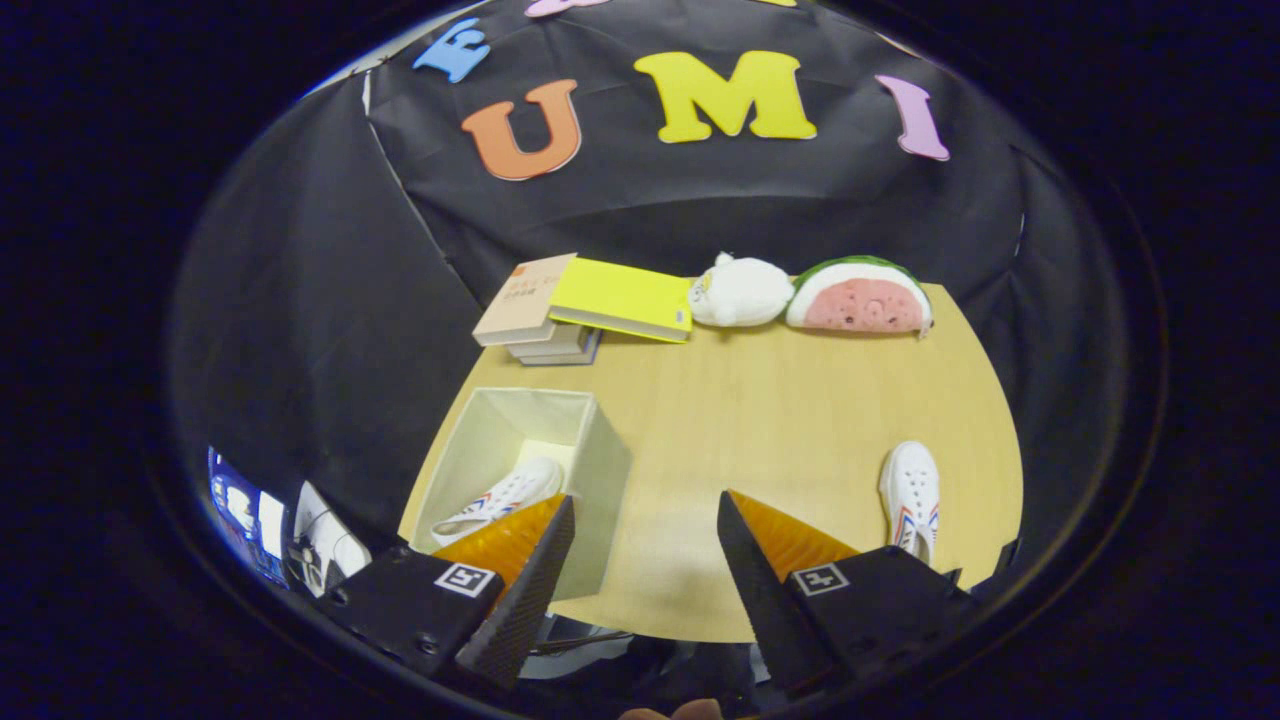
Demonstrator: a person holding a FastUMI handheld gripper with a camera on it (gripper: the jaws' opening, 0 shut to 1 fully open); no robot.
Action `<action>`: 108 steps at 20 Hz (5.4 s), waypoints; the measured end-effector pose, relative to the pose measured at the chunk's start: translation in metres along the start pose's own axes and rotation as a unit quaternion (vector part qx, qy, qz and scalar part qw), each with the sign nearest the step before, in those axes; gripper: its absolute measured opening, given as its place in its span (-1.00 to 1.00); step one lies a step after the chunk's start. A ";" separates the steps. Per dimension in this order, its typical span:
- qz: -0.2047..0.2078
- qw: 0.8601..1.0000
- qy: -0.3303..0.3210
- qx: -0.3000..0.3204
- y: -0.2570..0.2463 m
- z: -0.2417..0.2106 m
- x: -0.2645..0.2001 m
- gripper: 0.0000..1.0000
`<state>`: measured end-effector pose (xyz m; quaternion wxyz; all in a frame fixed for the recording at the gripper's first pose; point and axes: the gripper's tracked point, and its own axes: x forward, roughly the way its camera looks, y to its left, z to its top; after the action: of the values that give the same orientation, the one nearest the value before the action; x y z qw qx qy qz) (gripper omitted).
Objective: Open the storage box then place both shoes into the box .Put the left shoe in first, then the right shoe, with the right side of both shoes facing outward in a uniform manner.
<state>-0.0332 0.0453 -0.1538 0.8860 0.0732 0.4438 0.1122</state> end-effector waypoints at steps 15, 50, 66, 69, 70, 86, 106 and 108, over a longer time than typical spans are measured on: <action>-0.093 0.989 0.101 0.061 -0.309 -0.067 0.051 0.85; 0.134 0.952 0.216 0.169 -0.151 -0.103 0.071 -0.89; 0.149 0.960 0.190 0.139 0.164 -0.045 0.056 -0.89; 0.117 0.960 0.208 0.147 0.183 -0.066 0.081 -0.89; 0.101 0.962 0.210 0.142 0.183 -0.071 0.087 -0.89; 0.029 0.978 0.166 0.123 0.176 -0.092 0.105 0.30; -0.098 0.954 -0.284 0.014 0.018 0.052 -0.070 0.99; -0.095 0.949 -0.300 0.023 0.015 0.052 -0.078 0.99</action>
<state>-0.0384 0.0376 -0.0594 0.9829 0.0809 0.1652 -0.0099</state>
